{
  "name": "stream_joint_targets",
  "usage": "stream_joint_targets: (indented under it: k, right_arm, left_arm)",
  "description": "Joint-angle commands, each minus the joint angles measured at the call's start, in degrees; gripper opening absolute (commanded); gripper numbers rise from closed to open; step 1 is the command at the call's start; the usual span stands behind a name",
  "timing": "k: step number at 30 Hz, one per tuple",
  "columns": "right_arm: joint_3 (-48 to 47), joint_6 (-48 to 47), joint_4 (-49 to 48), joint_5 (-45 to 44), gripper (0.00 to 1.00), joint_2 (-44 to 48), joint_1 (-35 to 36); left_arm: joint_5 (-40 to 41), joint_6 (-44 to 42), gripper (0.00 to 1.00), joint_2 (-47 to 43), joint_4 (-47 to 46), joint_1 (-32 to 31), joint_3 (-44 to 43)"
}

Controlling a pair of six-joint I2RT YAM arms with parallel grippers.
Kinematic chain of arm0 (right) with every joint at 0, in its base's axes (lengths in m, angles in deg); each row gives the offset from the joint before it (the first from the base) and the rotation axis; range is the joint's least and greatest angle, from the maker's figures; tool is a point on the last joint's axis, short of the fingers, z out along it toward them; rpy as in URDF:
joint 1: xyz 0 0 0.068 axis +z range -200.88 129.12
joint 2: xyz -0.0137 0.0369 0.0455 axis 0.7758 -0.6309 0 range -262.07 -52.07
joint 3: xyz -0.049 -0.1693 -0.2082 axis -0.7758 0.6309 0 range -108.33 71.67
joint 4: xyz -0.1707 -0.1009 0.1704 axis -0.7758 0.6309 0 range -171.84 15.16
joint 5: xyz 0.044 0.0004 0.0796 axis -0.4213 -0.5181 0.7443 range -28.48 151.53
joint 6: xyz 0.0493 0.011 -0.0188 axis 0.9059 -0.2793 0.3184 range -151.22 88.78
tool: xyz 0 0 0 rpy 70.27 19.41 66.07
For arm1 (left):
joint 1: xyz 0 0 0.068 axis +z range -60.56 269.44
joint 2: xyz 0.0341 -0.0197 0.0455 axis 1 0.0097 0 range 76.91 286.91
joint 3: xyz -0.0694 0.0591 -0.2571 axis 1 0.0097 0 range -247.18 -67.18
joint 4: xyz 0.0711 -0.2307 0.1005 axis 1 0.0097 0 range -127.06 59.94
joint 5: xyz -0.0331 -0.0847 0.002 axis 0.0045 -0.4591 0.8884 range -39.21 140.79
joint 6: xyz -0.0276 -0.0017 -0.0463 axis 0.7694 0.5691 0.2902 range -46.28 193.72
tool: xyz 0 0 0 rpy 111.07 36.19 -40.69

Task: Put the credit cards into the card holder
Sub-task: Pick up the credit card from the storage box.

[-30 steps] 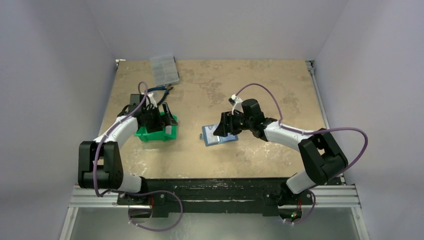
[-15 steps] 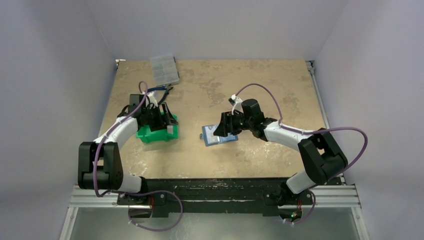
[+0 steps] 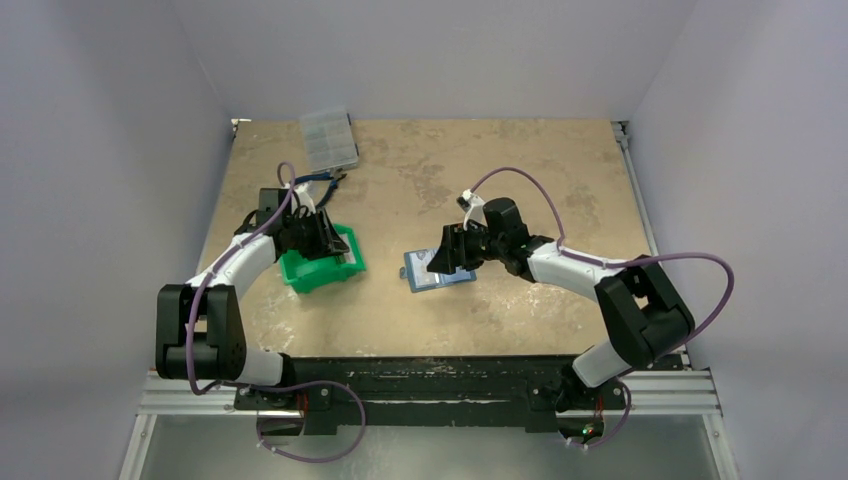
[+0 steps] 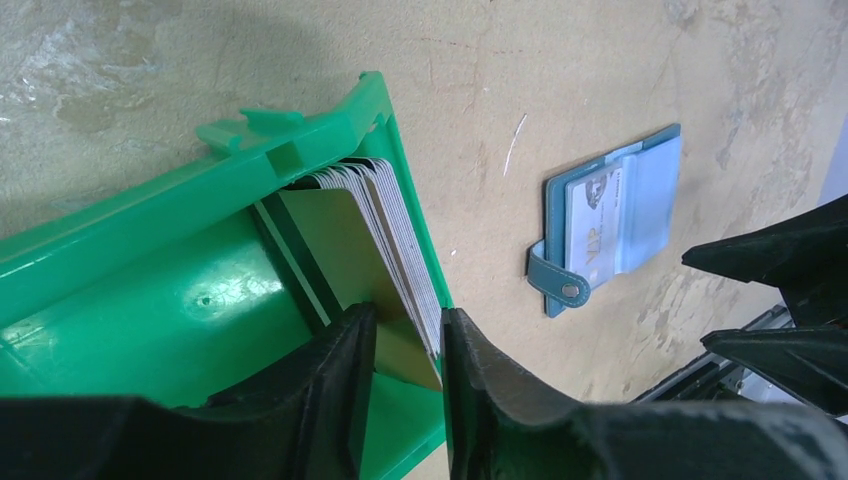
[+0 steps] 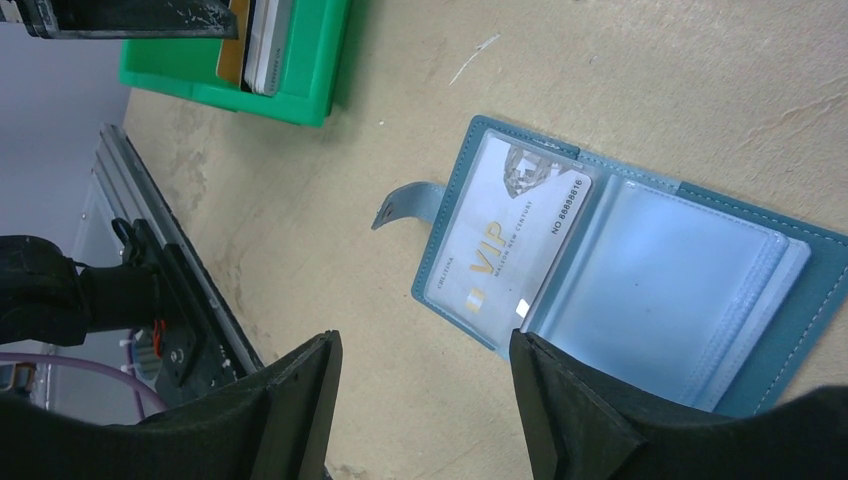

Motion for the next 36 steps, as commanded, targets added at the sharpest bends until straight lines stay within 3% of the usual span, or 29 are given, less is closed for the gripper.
stream_joint_targets:
  k: [1, 8, 16, 31, 33, 36]
  right_arm:
    - [-0.03, 0.2, -1.59, 0.93, 0.7, -0.41, -0.13]
    - [-0.03, 0.19, -1.74, 1.17, 0.69, -1.05, -0.09]
    - [0.02, 0.28, -1.94, 1.47, 0.69, -1.48, -0.09]
    - [-0.04, 0.04, -1.41, 0.79, 0.69, -1.55, -0.11]
    - [0.02, -0.15, -0.97, -0.04, 0.69, -0.72, -0.13]
    - [0.08, -0.31, -0.23, -1.25, 0.7, 0.16, -0.1]
  left_arm:
    - [-0.24, -0.03, 0.31, -1.31, -0.71, 0.15, -1.01]
    - [2.44, -1.34, 0.13, -2.22, 2.08, 0.19, -2.47]
    - [4.99, -1.76, 0.01, -3.77, 4.42, 0.16, -3.56]
    - [15.27, -6.31, 0.0, -9.51, 17.05, 0.14, -13.89]
    - [14.02, -6.57, 0.0, -11.25, 17.95, 0.16, -15.8]
    - [6.04, -4.25, 0.0, -13.76, 15.87, 0.04, -16.04]
